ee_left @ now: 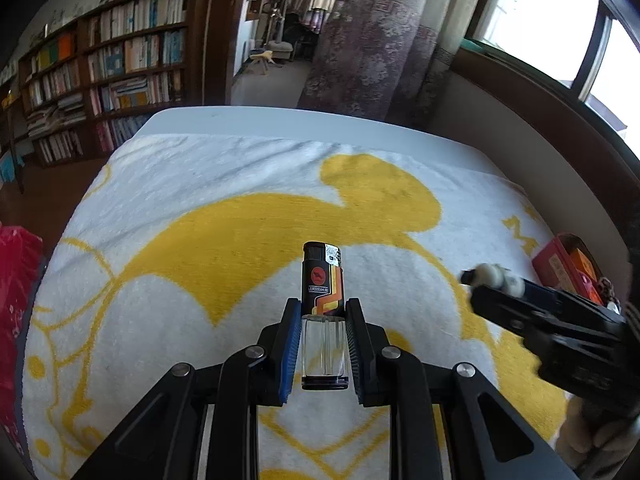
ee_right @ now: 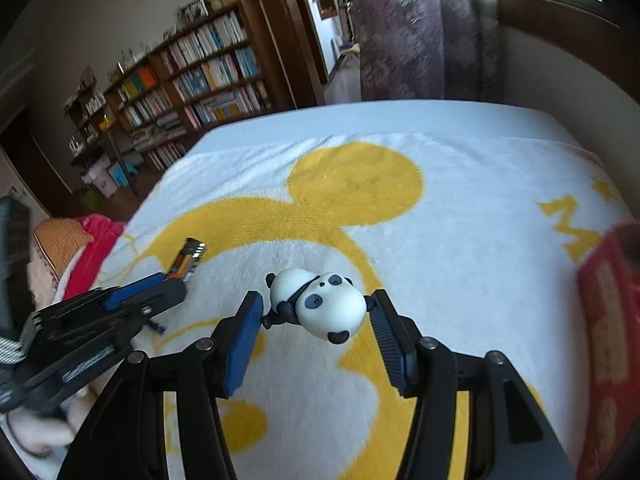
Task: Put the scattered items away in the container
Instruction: 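Carry the lighter and panda figure into the pink tin and release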
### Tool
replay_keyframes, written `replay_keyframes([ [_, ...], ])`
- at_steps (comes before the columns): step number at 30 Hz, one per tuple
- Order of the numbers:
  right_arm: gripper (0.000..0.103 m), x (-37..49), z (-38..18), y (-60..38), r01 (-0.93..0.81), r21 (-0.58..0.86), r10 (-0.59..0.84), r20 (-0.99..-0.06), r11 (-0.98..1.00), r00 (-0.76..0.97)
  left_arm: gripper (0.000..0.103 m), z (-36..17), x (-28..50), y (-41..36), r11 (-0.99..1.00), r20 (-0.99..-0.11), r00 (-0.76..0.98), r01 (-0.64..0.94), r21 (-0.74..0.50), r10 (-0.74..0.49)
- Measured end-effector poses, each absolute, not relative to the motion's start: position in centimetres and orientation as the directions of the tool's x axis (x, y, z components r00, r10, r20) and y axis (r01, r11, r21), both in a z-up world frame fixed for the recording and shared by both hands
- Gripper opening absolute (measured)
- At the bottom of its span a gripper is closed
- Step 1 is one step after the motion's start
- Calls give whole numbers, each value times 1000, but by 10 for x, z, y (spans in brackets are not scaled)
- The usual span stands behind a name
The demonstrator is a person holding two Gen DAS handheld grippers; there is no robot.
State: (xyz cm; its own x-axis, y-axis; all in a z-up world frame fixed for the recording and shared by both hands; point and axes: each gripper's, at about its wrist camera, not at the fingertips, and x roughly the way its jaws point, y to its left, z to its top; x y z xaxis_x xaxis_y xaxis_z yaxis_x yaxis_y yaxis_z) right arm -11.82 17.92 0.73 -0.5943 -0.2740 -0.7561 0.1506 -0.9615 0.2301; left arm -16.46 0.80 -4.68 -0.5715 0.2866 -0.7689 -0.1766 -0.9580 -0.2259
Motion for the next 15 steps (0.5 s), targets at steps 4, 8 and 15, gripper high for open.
replay_keyframes([
  [4, 59, -90, 23, 203, 117, 257, -271, -725, -959, -634, 23, -43, -154, 26, -949, -766, -561, -213, -232, 313],
  [8, 59, -63, 38, 231, 85, 274, -258, -694, -958, -672, 23, -35, -142, 47, -937, -760, -552, -254, -240, 344],
  [15, 59, -12, 56, 288, -1, 286, -190, -639, -958, -745, 23, -13, -122, 96, -908, -737, -546, -347, -234, 399],
])
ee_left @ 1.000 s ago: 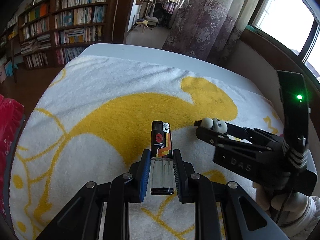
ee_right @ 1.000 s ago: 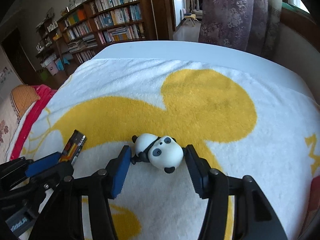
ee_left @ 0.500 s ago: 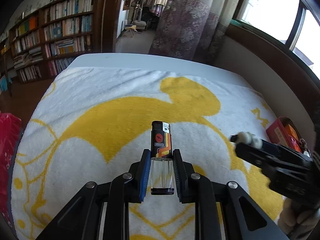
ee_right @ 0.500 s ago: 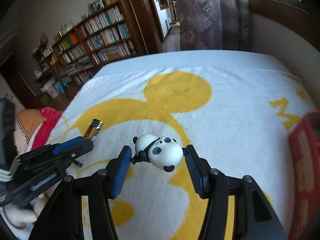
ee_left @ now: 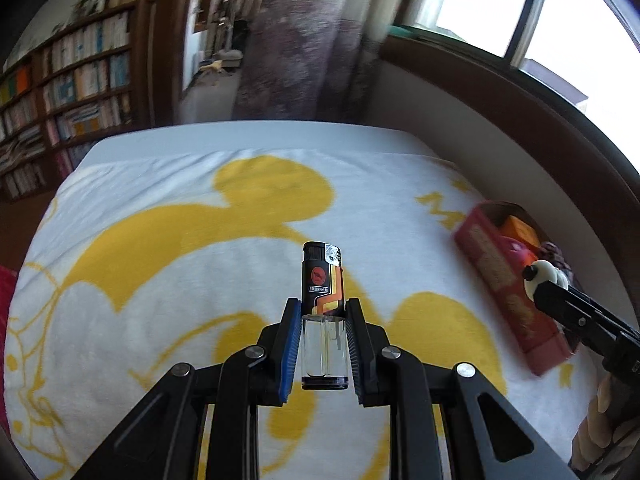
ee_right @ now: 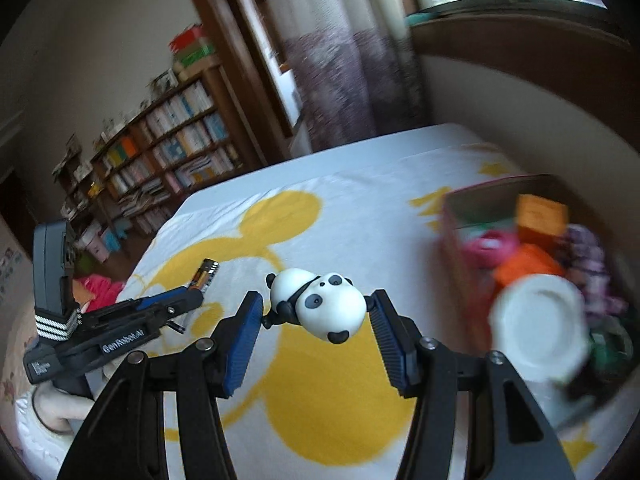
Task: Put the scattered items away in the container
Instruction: 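Carry the lighter and panda figure into the pink tin and release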
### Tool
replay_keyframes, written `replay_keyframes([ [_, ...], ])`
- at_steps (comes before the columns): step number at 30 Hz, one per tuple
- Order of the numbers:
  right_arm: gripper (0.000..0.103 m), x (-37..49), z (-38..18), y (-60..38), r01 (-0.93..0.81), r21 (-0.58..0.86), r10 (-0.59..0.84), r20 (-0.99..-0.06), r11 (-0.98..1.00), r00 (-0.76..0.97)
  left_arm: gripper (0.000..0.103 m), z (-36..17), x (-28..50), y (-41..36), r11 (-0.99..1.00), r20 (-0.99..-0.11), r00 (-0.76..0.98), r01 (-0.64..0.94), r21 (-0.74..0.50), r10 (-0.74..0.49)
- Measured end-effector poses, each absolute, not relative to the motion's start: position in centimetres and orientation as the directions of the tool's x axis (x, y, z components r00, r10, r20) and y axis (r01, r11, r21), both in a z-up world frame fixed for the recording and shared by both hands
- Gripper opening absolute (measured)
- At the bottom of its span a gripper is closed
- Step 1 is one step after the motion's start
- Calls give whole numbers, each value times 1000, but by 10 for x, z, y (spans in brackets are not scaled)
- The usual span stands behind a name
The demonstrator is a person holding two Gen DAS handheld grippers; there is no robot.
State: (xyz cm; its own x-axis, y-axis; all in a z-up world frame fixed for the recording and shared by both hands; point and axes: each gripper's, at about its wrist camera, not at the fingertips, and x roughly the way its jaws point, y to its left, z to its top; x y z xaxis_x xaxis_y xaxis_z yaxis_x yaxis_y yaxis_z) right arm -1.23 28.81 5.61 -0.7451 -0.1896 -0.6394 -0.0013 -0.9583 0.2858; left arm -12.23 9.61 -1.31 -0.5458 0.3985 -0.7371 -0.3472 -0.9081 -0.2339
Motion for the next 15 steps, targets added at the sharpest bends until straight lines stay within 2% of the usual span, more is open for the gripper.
replay_keyframes([
  [10, 59, 52, 68, 397, -224, 250, 27, -610, -942, -792, 23, 11, -102, 184, -839, -712, -501, -492, -233, 492],
  [15, 59, 66, 60, 432, -281, 253, 68, -619, -926, -783, 23, 16, -96, 233, -801, -715, -465, -557, -221, 521],
])
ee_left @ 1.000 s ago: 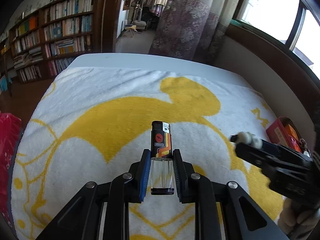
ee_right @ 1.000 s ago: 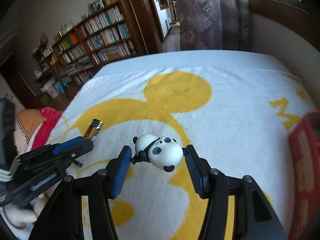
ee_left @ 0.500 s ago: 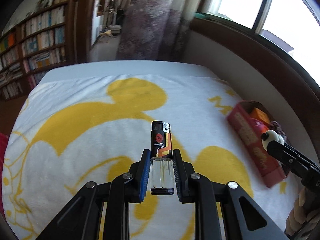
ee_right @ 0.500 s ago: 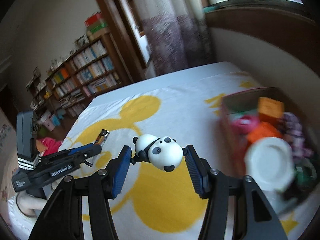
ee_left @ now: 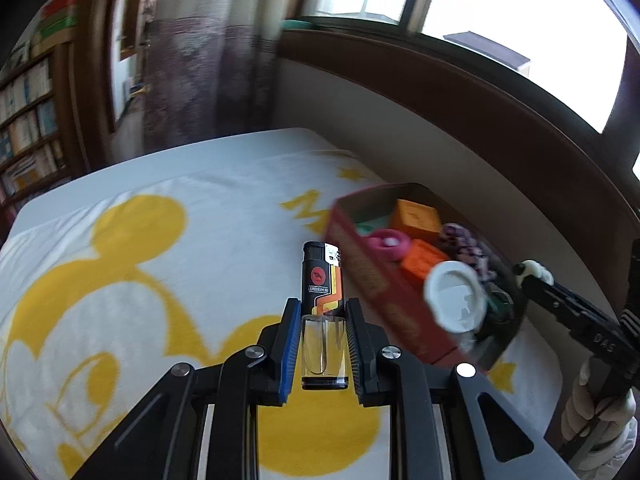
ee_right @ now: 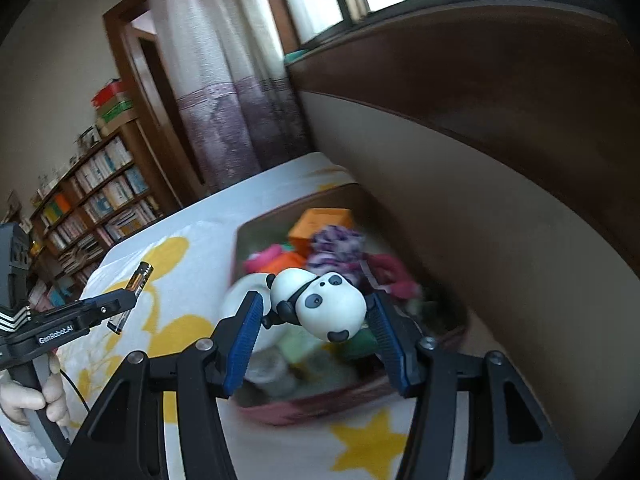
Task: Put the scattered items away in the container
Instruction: 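Carry the lighter and panda figure into the pink tin and release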
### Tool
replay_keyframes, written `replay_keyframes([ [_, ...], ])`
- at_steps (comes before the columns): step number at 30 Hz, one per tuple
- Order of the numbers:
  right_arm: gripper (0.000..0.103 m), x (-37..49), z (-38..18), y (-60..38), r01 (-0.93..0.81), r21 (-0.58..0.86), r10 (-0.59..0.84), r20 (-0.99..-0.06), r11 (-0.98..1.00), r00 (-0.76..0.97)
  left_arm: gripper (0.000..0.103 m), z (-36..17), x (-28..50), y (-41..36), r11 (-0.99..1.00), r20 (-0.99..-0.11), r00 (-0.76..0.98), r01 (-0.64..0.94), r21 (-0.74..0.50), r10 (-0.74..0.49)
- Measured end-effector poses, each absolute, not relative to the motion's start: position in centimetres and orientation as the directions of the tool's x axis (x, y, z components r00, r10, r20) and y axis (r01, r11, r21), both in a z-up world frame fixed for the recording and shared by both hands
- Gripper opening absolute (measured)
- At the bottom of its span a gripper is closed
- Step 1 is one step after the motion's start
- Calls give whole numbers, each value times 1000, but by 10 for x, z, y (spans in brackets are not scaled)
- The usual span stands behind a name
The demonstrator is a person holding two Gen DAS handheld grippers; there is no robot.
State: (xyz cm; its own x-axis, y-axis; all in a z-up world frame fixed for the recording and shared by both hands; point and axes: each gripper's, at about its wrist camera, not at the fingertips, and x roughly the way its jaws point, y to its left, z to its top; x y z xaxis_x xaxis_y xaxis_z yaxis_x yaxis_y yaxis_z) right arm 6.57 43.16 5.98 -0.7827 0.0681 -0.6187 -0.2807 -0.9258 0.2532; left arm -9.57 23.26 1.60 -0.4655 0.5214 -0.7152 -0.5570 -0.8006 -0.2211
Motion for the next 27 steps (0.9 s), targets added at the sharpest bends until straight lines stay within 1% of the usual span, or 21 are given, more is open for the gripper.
replay_keyframes([
  [14, 59, 64, 40, 464, -298, 230, 91, -632, -927, -769, 23, 21, -98, 339, -721, -734, -386, -664, -199, 559],
  [20, 59, 60, 37, 467, -292, 201, 102, -636, -935, -765, 23, 14, -107, 372, -705, -746, -360, -681, -200, 560],
  [24, 60, 57, 34, 472, -289, 213, 89, -644, -933, -760, 23, 5, -113, 387, -701, -763, -341, -685, -198, 549],
  [25, 63, 58, 33, 473, -287, 221, 83, -641, -932, -763, 25, 2, -115, 389, -707, -770, -339, -679, -197, 540],
  [26, 69, 58, 33, 475, -287, 229, 79, -640, -930, -764, 25, -1, -117, 390, -716, -778, -336, -669, -199, 531],
  [27, 73, 59, 33, 477, -287, 235, 77, -636, -928, -768, 25, -3, -120, 391, -723, -784, -331, -660, -205, 525],
])
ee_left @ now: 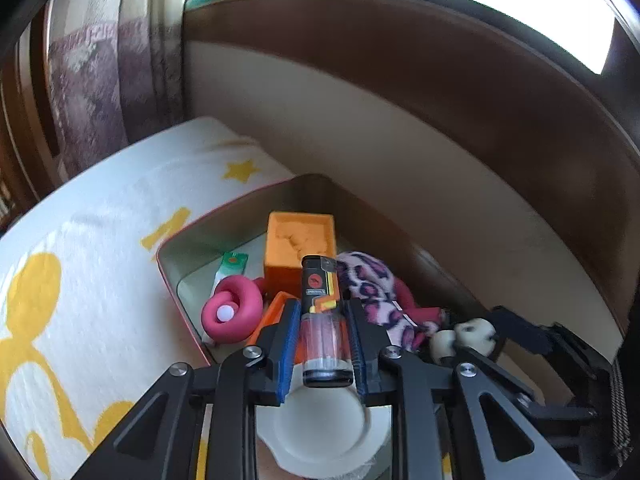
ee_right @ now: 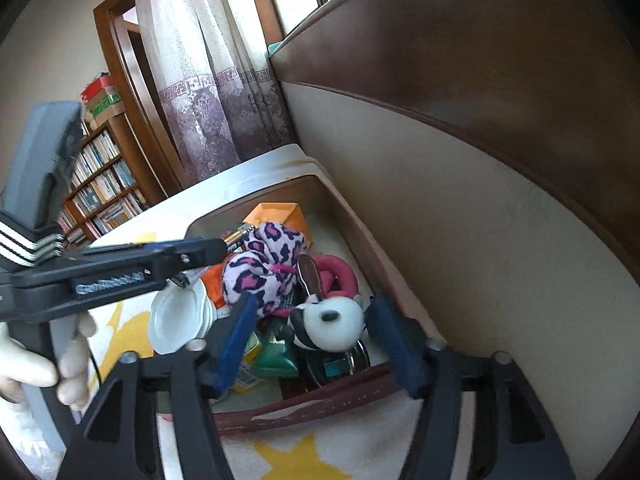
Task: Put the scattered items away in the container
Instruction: 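Carry the lighter and panda figure into the pink tin and release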
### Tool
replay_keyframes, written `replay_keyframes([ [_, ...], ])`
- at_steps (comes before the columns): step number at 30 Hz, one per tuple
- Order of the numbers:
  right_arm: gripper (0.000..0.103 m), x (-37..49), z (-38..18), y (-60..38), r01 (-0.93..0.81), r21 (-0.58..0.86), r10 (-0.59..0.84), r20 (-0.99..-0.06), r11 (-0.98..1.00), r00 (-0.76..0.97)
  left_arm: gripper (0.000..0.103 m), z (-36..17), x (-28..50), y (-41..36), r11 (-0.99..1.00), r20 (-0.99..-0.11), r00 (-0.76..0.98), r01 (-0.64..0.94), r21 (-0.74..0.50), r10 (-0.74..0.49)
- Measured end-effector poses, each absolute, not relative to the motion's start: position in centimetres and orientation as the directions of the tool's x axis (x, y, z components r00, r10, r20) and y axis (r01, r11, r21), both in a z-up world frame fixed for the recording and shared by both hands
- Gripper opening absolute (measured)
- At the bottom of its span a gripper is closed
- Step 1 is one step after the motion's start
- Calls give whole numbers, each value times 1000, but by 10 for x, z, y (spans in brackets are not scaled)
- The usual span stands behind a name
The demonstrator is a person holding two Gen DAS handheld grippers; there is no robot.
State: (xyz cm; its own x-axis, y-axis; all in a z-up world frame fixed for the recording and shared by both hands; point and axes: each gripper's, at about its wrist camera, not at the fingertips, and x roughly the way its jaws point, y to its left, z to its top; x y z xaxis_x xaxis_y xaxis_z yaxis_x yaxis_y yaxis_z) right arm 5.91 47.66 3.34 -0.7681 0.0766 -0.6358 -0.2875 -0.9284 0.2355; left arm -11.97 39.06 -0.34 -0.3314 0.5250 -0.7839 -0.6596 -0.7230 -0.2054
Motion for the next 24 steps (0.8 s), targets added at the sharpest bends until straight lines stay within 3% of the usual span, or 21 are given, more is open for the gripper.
replay_keyframes([
  [2, 78, 63, 35, 479, -293, 243, 83, -623, -925, -778, 31, -8, -124, 388, -738, -795, -319, -636, -224, 516],
  [4, 78, 66, 35, 481, -296, 250, 83, -619, -922, -781, 52, -8, -125, 384, -750, -792, -327, -619, -233, 516],
  [15, 81, 83, 38, 470, -277, 265, 55, -624, -924, -780, 55, 26, -107, 350, -780, -715, -463, -597, -184, 524],
  [17, 82, 87, 40, 462, -252, 241, 44, -634, -937, -772, 64, 31, -99, 342, -792, -699, -495, -585, -171, 516],
  [18, 82, 89, 41, 458, -241, 228, 42, -639, -943, -768, 77, 34, -96, 338, -799, -690, -511, -577, -166, 513],
  [19, 82, 91, 41, 453, -230, 212, 41, -644, -950, -764, 83, 36, -91, 333, -808, -678, -531, -567, -162, 508],
  [24, 83, 102, 43, 432, -182, 153, 37, -660, -971, -751, 83, 39, -72, 318, -830, -667, -563, -537, -154, 488],
])
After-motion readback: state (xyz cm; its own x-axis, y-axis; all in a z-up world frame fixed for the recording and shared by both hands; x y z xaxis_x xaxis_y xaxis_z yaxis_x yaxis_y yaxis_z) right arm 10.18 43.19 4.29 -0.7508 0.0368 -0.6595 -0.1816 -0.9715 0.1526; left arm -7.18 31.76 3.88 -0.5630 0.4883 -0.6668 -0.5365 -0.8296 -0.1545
